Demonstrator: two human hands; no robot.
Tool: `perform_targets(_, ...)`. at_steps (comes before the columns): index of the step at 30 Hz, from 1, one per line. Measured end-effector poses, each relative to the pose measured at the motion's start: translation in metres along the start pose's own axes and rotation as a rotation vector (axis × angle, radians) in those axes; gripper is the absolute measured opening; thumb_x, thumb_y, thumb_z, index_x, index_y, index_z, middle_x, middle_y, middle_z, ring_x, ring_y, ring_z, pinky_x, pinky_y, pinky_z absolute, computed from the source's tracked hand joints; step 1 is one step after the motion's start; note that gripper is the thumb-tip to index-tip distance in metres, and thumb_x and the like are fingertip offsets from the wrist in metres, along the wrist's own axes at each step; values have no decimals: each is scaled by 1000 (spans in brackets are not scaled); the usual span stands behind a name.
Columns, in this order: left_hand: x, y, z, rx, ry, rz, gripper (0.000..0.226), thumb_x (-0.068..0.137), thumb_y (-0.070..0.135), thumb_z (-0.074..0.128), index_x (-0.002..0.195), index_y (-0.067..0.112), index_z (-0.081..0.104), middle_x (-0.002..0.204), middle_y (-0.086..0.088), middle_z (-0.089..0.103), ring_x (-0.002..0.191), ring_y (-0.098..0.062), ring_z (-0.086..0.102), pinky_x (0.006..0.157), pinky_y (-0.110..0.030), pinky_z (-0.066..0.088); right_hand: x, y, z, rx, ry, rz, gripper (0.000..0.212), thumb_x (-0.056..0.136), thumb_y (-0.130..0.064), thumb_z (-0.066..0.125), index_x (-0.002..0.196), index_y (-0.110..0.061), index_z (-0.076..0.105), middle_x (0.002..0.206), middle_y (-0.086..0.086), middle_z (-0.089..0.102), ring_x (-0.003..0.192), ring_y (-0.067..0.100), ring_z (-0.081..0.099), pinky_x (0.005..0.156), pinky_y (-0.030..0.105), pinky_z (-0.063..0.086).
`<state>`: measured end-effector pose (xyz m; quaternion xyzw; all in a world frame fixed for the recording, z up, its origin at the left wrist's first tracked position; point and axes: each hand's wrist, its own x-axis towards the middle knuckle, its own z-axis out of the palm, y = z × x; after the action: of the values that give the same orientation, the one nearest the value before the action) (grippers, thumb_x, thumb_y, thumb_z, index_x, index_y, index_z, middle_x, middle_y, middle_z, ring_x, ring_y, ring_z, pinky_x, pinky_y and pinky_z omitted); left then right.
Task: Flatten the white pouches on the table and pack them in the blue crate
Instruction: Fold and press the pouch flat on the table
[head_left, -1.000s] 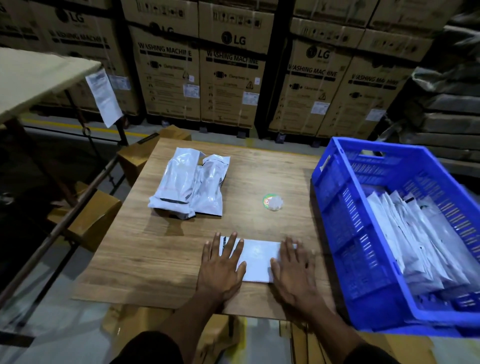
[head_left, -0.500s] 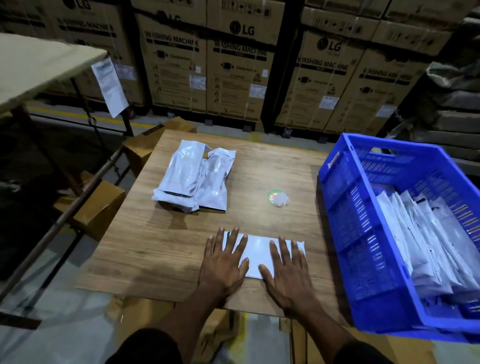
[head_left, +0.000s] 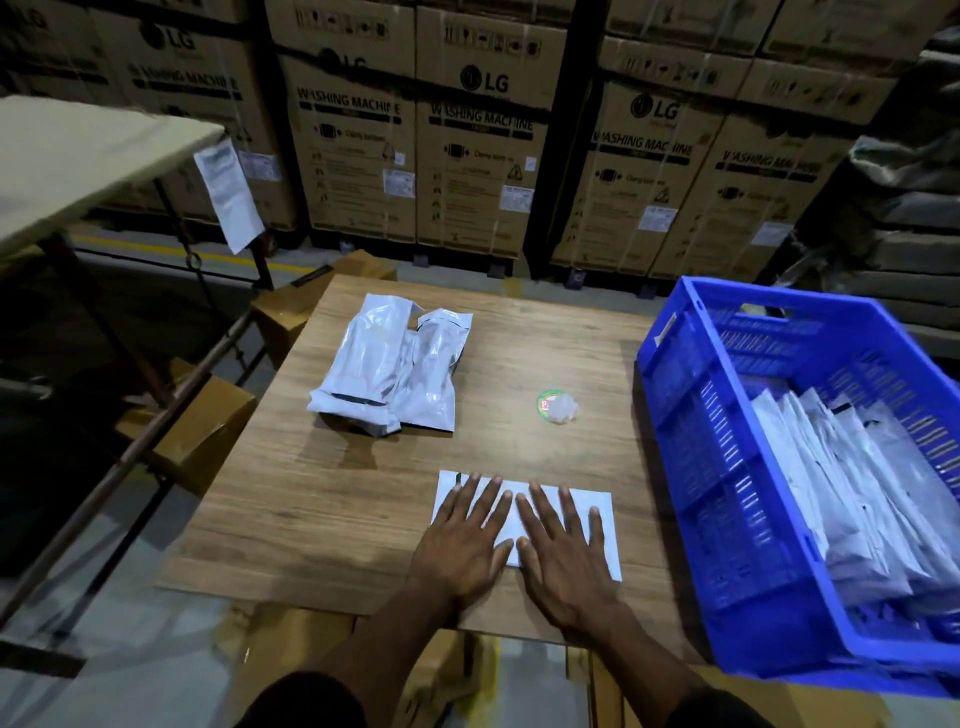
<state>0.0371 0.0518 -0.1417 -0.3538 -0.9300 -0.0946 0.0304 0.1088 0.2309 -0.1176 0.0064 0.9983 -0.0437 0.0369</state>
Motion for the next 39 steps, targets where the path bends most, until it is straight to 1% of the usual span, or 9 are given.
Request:
perform_targets(5, -5, -2, 0, -52, 60, 15, 60, 98, 49, 46, 153, 25, 45, 164, 1, 34, 149, -40, 31, 117, -53, 28, 0, -1, 4, 2, 36, 0, 58, 102, -46, 26, 158, -32, 22, 166, -7, 16, 153, 26, 10, 118, 60, 14)
perform_targets(9, -4, -2, 1, -68, 93, -6, 59, 97, 49, 50, 152, 27, 47, 162, 3, 36, 149, -41, 30, 115, -58, 33, 1, 2, 1, 13, -2, -8, 59, 102, -54, 14, 159, -37, 11, 167, -11, 0, 154, 25, 1, 119, 55, 2)
perform_targets(13, -5, 0, -2, -43, 116, -21, 60, 96, 50, 52, 152, 29, 47, 163, 4, 34, 148, -46, 27, 117, -62, 27, -5, 17, -1, 41, 20, 169, 74, 97, -69, 16, 158, -28, 24, 166, 12, 14, 149, 41, 10, 118, 51, 6)
perform_targets(16, -6, 1, -2, -48, 116, -38, 61, 95, 52, 53, 152, 31, 45, 164, 5, 32, 148, -50, 24, 118, -63, 23, -10, 24, 5, 33, 21, 208, 81, 95, -73, 17, 157, -22, 25, 165, 18, 9, 150, 43, 5, 119, 51, 6)
perform_targets(24, -5, 3, -1, -30, 47, -98, 63, 95, 56, 47, 155, 36, 39, 166, 9, 25, 151, -47, 19, 118, -63, 23, -10, 23, -1, 31, -28, 210, 87, 89, -78, 2, 159, -28, -5, 161, 8, -30, 147, 34, -28, 119, 53, -10)
perform_targets(28, -5, 1, -1, -21, 56, -102, 65, 95, 58, 45, 156, 33, 38, 167, 3, 25, 149, -48, 23, 117, -64, 22, -6, 14, -11, -80, 52, 37, 71, 100, -60, 25, 160, -24, 13, 168, 6, 2, 152, 40, -2, 117, 66, 3)
perform_targets(30, -4, 1, -2, -39, 66, -102, 66, 96, 59, 44, 155, 31, 39, 166, 1, 28, 149, -48, 24, 117, -64, 24, -4, 9, -8, -97, 52, -89, 64, 103, -56, 22, 159, -27, 17, 168, 0, 8, 153, 34, 1, 115, 67, 12)
perform_targets(35, -4, -1, -2, -57, 56, -85, 65, 96, 60, 43, 153, 31, 43, 164, 0, 33, 147, -50, 28, 115, -65, 27, -1, 6, -2, -16, -37, -92, 65, 101, -63, 9, 159, -34, 5, 167, -7, -4, 153, 26, -11, 118, 62, 6)
perform_targets(39, 0, -4, -5, -31, 6, -73, 66, 93, 59, 41, 154, 32, 42, 165, 2, 31, 147, -49, 27, 116, -63, 24, -4, 10, -14, 25, -99, -117, 74, 96, -68, 21, 158, -37, -6, 164, -9, -20, 149, 23, -26, 118, 55, -9)
